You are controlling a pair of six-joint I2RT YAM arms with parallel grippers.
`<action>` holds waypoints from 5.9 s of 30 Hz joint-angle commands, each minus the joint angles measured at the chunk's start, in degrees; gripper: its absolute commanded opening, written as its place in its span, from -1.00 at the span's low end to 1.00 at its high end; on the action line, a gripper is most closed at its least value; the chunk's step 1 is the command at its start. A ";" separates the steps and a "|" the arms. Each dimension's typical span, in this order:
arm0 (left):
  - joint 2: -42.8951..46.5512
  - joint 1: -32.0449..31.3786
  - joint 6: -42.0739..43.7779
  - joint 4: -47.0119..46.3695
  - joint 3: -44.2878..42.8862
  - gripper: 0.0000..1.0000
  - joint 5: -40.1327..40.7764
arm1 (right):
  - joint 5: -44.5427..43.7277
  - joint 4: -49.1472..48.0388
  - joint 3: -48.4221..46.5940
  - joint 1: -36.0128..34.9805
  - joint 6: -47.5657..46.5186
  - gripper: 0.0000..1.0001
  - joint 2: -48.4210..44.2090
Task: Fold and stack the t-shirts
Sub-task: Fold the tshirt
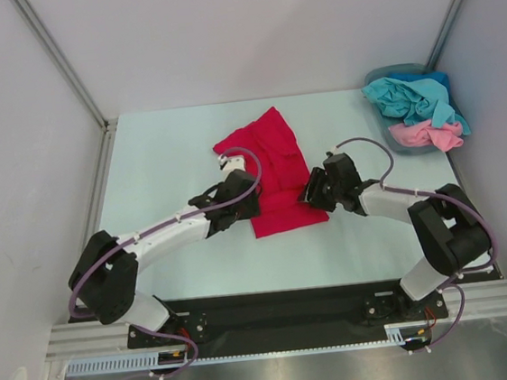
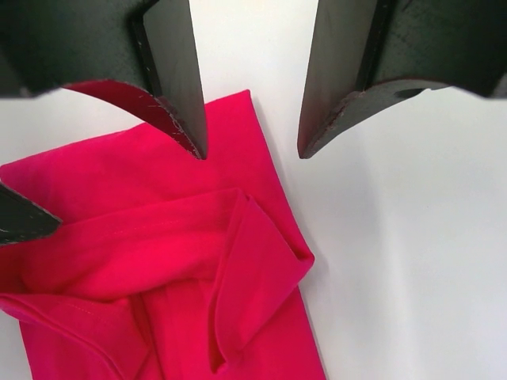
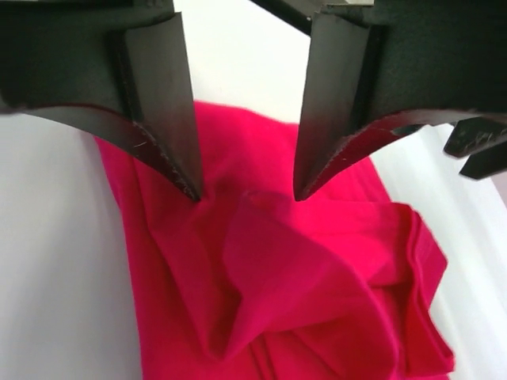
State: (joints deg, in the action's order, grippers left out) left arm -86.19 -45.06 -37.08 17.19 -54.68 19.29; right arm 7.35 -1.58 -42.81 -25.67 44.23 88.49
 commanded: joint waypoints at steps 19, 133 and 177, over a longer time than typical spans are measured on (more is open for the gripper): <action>3.40 -1.61 -1.06 -1.28 2.03 0.07 1.72 | -0.06 -3.16 -7.38 -0.52 -1.42 -0.49 6.26; 5.24 2.17 -4.58 -21.47 18.81 0.06 -5.83 | 6.09 -6.14 18.72 10.20 -3.89 0.22 -19.41; 0.32 -0.65 -11.96 -40.32 28.84 -0.03 -13.93 | 10.66 -34.01 25.23 7.65 5.26 -0.97 -2.53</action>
State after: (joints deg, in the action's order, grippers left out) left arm -87.48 -45.12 -49.25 -29.32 -24.88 4.47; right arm 18.50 -36.10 -16.73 -17.34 49.60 85.71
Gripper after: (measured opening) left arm 0.496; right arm 0.083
